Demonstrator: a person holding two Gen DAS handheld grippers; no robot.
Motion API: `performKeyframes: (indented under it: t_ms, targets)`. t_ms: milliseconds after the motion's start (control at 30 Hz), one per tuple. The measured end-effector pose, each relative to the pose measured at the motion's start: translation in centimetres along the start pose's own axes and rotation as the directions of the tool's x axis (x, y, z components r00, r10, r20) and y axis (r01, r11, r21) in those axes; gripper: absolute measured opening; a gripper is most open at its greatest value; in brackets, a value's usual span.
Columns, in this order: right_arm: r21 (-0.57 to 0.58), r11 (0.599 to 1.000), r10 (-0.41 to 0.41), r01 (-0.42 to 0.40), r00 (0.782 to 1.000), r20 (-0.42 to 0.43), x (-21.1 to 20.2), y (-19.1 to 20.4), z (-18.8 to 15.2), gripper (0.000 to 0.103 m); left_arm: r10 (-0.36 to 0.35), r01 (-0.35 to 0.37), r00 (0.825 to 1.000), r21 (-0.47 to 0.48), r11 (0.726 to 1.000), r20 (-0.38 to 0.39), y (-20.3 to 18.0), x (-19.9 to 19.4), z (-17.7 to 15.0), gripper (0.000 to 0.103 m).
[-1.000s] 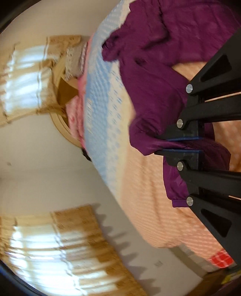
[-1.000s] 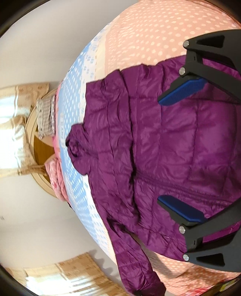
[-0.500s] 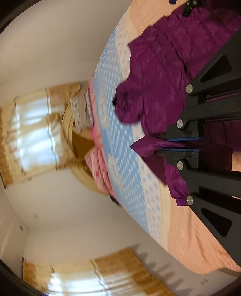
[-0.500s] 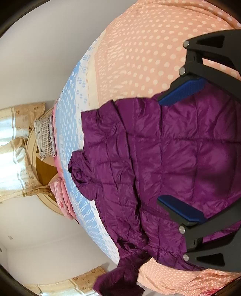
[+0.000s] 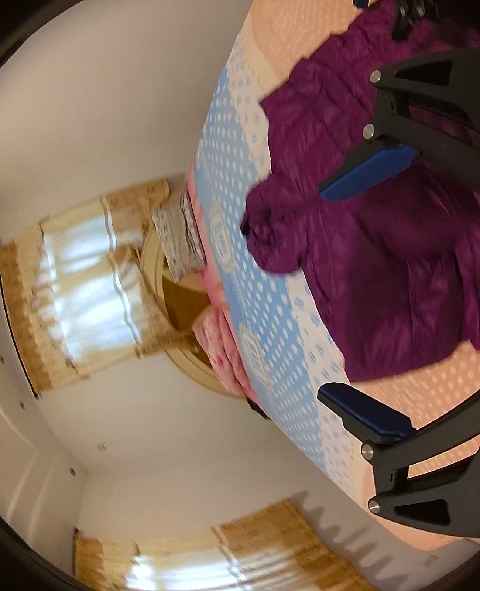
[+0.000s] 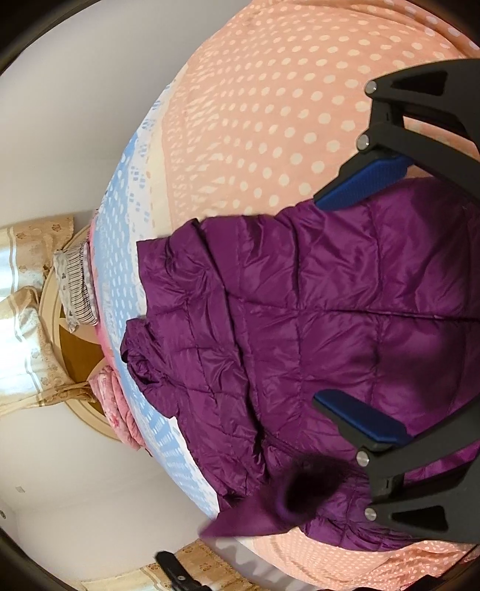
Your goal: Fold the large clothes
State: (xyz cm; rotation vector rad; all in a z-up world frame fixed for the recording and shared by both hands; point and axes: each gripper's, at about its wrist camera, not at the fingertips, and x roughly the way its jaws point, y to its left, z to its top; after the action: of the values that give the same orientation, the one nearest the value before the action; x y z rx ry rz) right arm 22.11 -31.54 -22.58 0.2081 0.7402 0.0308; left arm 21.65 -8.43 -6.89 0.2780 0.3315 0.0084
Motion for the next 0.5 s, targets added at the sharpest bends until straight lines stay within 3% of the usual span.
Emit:
performKeyframes:
  t_ms: [133,300,367,467,500]
  targets:
    - [-0.013,0.998,0.065,-0.065,0.998,-0.009,-0.4,1.8,0.6,0.099,0.120,-0.126,0.985,-0.038,0.991,-0.120,4.7,2.6,-3.7,0.099]
    - [-0.042,0.981,0.186,-0.189,0.980,-0.067,1.0,5.3,2.2,0.100,0.208,-0.236,0.936,-0.067,0.970,-0.285,8.0,5.6,-9.6,0.099]
    - [-0.056,0.979,0.191,-0.197,0.977,-0.097,2.4,6.5,3.1,0.100,0.234,-0.269,0.915,-0.065,0.961,-0.329,8.4,6.4,-11.6,0.099]
    - [-0.044,0.973,0.215,-0.224,0.963,-0.160,4.8,7.6,3.8,0.099,0.229,-0.281,0.900,-0.090,0.956,-0.371,9.2,7.1,-13.4,0.099]
    - [-0.043,0.970,0.228,-0.240,0.955,-0.190,5.8,8.2,3.9,0.093,0.235,-0.289,0.895,-0.090,0.953,-0.379,9.4,7.3,-13.8,0.099]
